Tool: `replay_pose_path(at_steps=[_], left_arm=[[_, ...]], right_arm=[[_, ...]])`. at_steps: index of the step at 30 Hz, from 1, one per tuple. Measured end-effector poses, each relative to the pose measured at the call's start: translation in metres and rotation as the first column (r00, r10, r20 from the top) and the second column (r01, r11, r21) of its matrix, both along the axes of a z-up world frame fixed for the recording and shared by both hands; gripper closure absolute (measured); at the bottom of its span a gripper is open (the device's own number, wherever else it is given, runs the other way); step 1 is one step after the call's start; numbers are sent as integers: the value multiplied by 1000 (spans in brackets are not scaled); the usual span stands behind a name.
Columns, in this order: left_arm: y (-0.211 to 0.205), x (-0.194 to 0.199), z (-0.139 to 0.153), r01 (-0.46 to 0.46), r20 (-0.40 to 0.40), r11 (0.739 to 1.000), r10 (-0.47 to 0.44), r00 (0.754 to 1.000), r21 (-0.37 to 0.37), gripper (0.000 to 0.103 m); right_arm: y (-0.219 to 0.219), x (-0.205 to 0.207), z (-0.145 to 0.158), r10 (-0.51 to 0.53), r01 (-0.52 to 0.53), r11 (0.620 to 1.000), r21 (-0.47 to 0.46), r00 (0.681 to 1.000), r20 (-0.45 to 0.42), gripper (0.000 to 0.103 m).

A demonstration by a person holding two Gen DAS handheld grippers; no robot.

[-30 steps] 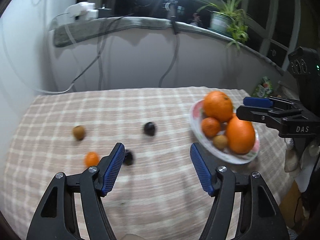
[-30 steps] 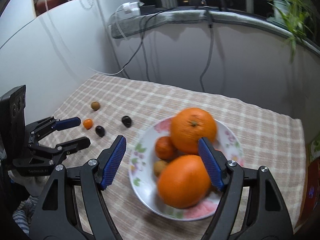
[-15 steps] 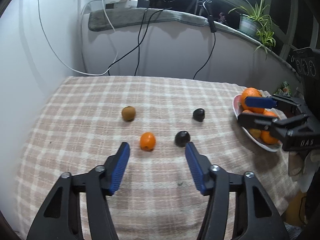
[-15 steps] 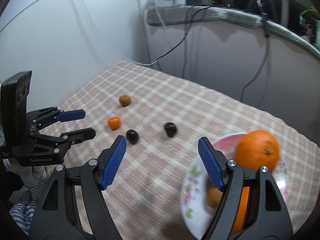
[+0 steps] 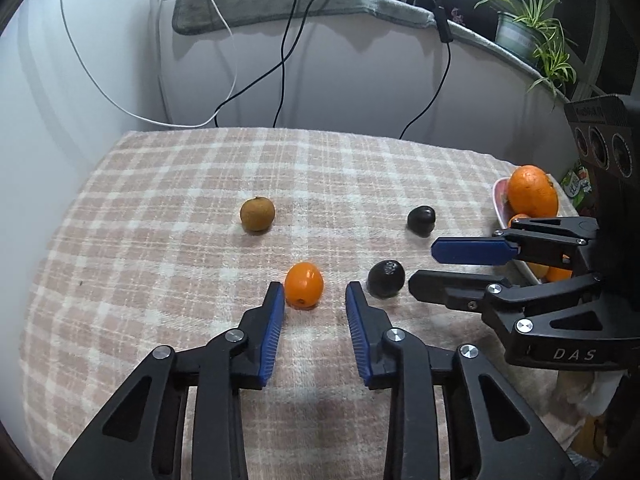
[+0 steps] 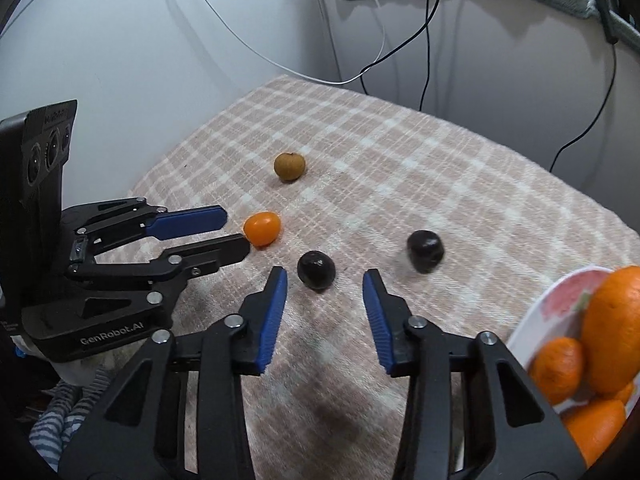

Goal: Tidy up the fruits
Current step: 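Grasp a dark plum with the right tool while the left tool grasps the small kumquat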

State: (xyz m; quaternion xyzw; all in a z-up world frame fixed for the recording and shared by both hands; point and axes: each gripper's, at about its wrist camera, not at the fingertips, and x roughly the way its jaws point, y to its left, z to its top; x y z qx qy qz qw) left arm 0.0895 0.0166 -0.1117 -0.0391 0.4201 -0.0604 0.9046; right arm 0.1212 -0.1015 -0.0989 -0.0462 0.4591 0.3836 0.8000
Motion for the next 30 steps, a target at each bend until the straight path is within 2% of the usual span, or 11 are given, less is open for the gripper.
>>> replay_pose_path(at_steps=[14, 16, 24, 30], left_arm=[[5, 12, -12, -6, -28, 1000, 6, 1000, -12, 80], [6, 14, -13, -9, -30, 1000, 8, 1000, -13, 80], [7, 15, -16, -10, -35, 999, 9, 999, -30, 82], [3, 8, -11, -2, -20, 999, 1, 1000, -52, 82]], right_arm=[[21, 14, -21, 26, -27, 999, -18, 998, -50, 75], [22, 14, -21, 29, -30, 999, -16, 998, -51, 78], [22, 14, -18, 21, -21, 1000, -11, 999, -42, 78], [8, 9, -4, 2, -2, 1000, 6, 1000, -20, 78]])
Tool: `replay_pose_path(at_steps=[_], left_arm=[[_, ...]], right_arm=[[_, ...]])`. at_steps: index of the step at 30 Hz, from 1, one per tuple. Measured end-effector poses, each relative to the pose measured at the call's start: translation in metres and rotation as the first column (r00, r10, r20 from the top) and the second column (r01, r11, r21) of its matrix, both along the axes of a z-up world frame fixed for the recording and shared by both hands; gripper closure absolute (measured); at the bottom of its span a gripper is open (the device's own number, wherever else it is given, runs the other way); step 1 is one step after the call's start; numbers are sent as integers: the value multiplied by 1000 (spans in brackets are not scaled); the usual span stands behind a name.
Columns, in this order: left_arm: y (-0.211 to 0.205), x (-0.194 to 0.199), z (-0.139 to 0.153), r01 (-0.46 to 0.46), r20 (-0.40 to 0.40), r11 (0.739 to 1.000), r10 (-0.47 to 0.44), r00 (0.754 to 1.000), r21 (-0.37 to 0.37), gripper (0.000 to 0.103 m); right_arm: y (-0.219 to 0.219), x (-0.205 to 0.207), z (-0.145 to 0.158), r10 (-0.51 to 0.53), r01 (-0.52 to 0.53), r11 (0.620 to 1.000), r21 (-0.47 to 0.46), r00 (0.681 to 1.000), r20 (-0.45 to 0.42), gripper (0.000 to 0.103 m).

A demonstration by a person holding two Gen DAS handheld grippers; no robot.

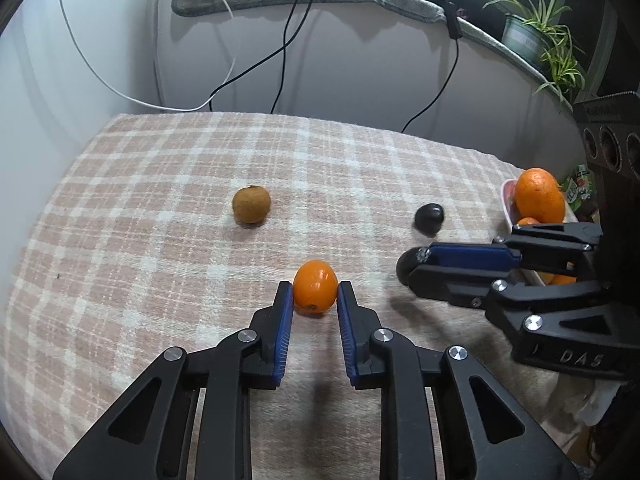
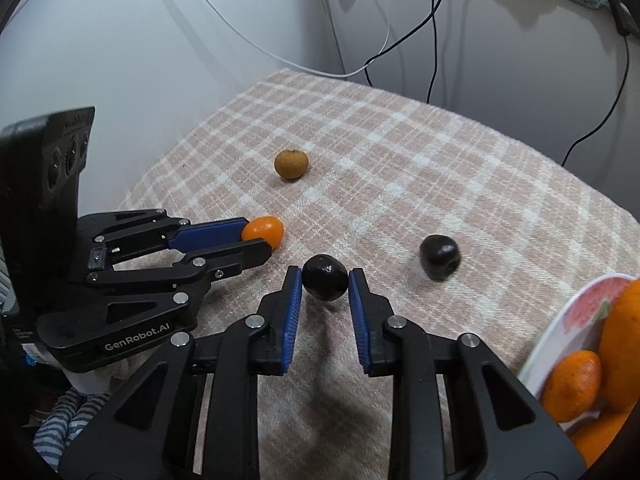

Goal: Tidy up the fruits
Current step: 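Grasp a dark plum with the right tool while the left tool grasps the small kumquat, then carry the plum and kumquat onto the plate and open both tools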

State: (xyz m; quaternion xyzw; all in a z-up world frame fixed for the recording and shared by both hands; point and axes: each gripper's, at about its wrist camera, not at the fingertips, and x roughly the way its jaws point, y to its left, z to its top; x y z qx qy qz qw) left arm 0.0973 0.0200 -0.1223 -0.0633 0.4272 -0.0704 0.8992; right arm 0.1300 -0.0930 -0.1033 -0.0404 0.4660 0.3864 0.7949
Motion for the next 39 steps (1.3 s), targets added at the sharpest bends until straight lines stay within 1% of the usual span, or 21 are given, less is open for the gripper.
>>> replay_pose_path(at_steps=[7, 13, 19, 29, 39], left_arm=[[-15, -8, 14, 33, 32, 999, -32, 999, -30, 83], [-36, -14, 25, 86, 61, 994, -82, 995, -64, 82], [-61, -19, 32, 136, 79, 987, -130, 988, -80, 82], [-106, -19, 43, 218, 108, 972, -208, 972, -91, 82], [-142, -17, 42, 276, 105, 957, -267, 958, -84, 82]], right_arm=[[-34, -10, 21, -40, 39, 999, 16, 998, 42, 78], [-72, -17, 33, -97, 96, 995, 23, 993, 66, 78], [-108, -24, 45, -153, 151, 988, 38, 984, 86, 78], [-164, -31, 59, -248, 242, 968, 65, 962, 111, 78], [-217, -34, 60, -347, 341, 937, 72, 930, 117, 78]])
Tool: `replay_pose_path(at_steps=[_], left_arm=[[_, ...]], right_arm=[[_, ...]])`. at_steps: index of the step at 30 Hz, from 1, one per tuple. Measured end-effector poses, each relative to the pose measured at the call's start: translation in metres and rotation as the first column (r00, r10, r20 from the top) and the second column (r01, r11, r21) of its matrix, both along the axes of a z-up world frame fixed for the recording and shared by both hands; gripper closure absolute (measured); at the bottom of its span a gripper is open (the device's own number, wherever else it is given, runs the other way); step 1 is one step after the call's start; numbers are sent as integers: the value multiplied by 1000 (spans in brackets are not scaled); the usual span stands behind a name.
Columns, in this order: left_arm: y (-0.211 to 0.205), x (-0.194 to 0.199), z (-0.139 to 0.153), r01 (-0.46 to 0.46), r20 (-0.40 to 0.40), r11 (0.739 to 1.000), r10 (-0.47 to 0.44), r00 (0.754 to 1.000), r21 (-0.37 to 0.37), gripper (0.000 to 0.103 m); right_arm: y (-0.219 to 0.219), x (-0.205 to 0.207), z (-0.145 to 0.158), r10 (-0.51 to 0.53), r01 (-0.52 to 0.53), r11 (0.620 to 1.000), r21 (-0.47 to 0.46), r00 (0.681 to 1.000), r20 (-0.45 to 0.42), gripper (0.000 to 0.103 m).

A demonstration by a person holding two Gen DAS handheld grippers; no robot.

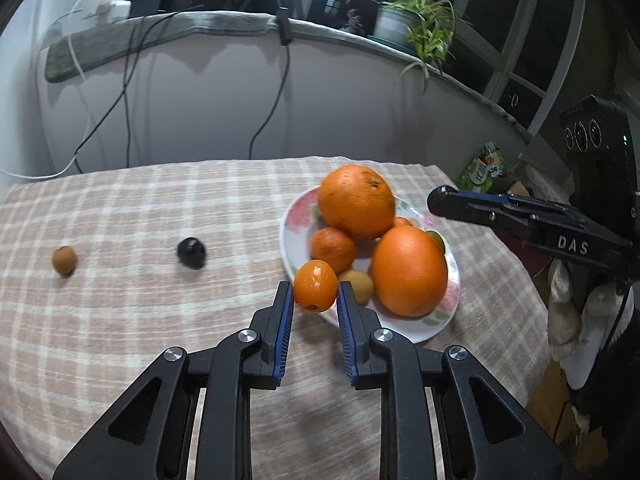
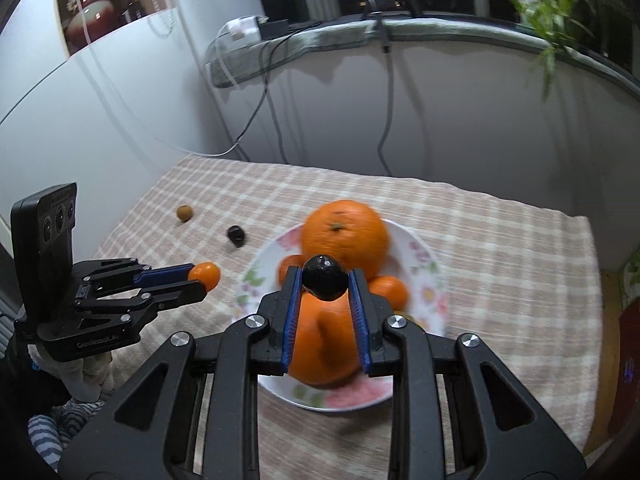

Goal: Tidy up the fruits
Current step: 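Carry the plum and kumquat onto the plate and open both tools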

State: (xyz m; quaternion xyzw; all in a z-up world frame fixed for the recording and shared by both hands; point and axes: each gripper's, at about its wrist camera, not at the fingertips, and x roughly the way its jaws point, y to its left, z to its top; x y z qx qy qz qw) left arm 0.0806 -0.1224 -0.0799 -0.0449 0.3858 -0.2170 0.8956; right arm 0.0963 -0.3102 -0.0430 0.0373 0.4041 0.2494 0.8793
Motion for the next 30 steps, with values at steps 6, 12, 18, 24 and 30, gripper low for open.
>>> replay_pose_path(at_steps=[6, 12, 18, 24, 30], left_arm=[[-18, 3, -2, 25, -5, 1000, -25, 1000, 12, 82], [-28, 3, -5, 38, -10, 999, -38, 999, 29, 83], [-37, 2, -7, 49, -9, 997, -48, 999, 52, 82], [-40, 1, -6, 51, -1, 997, -51, 999, 64, 82], [-39, 2, -6, 49, -4, 997, -49, 999, 64, 82]], right_arm=[[-26, 9, -6, -59, 59, 998, -1, 998, -9, 78], [-38, 21, -17, -80, 80, 997, -4, 996, -35, 78], [-39, 31, -27, -81, 81, 997, 0, 995, -54, 78], [-37, 37, -32, -78, 78, 997, -6, 995, -60, 78], [-36, 42, -36, -78, 78, 997, -9, 994, -71, 78]])
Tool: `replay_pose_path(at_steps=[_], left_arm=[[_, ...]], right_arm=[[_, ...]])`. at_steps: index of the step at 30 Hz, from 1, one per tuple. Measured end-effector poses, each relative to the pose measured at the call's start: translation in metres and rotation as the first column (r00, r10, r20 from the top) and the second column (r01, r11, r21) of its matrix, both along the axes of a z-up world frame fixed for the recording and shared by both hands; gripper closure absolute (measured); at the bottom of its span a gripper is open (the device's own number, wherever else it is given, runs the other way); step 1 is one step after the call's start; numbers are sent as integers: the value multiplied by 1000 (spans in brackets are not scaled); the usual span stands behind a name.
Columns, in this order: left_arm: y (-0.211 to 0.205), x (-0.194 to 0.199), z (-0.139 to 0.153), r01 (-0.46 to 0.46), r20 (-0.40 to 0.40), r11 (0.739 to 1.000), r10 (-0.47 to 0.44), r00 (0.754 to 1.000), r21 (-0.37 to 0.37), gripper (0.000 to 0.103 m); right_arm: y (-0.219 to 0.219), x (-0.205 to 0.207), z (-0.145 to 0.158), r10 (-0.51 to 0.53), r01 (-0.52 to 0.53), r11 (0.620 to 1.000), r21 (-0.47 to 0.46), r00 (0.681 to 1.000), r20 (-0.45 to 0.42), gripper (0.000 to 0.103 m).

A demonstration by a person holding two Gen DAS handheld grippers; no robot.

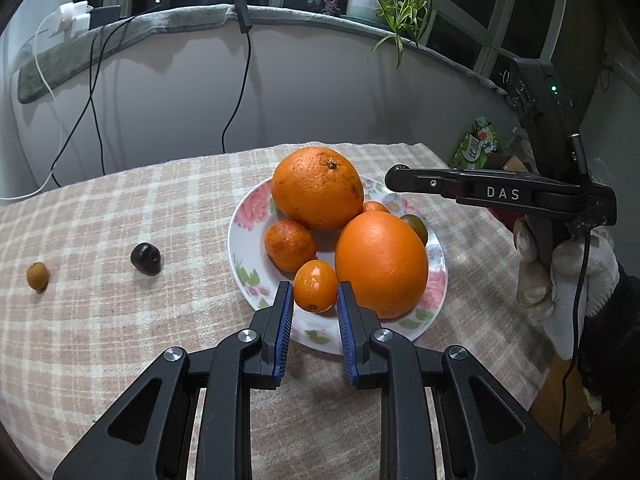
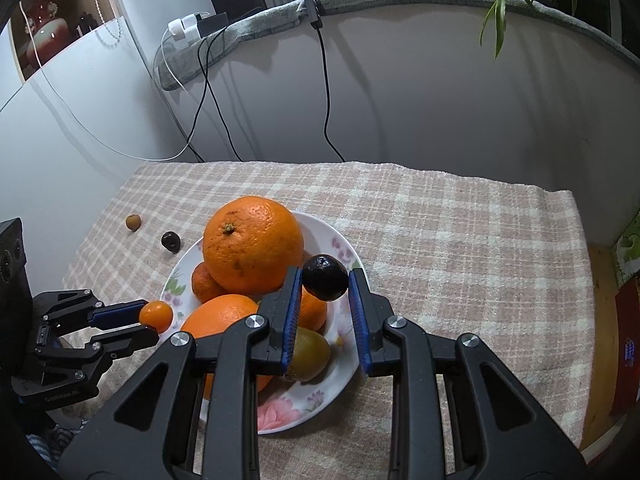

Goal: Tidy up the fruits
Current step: 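Carry the plum and kumquat onto the plate and open both tools, then withdraw both tools from the plate toward the last fruits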

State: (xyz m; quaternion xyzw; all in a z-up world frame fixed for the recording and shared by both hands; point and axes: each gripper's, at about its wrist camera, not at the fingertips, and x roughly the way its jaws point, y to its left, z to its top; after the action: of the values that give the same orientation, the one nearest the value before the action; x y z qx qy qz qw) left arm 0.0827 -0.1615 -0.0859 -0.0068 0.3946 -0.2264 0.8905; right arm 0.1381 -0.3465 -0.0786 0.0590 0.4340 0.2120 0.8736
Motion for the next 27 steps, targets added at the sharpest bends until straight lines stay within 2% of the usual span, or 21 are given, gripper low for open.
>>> replay_pose_path(at_steps=[12, 13, 14, 16, 17, 27], left_arm=[[-2, 1, 0, 8, 8, 1000, -8, 1000, 8, 82], [-2, 1, 0, 8, 9, 1000, -9, 1000, 9, 76], [-2, 0, 0, 9, 10, 1000, -9, 1000, 10, 65], [-1, -1, 2, 3, 19, 1000, -3, 1000, 10, 50], [0, -2, 3, 4, 22, 1000, -4, 1000, 7, 50], [21, -14, 25, -39, 67, 999, 38, 997, 16, 47]], right_arm=[[3, 4, -4, 1, -1, 1000, -12, 1000, -8, 78], [4, 5, -4, 2, -3, 1000, -13, 1000, -7, 76], [4, 5, -3, 1, -1, 1000, -16, 1000, -6, 71], [4, 3, -2, -5, 5, 1000, -19, 1000, 3, 42], [3, 3, 0, -6, 7, 1000, -18, 1000, 12, 39], [-4, -3, 16, -21, 20, 999, 38, 999, 37, 30]])
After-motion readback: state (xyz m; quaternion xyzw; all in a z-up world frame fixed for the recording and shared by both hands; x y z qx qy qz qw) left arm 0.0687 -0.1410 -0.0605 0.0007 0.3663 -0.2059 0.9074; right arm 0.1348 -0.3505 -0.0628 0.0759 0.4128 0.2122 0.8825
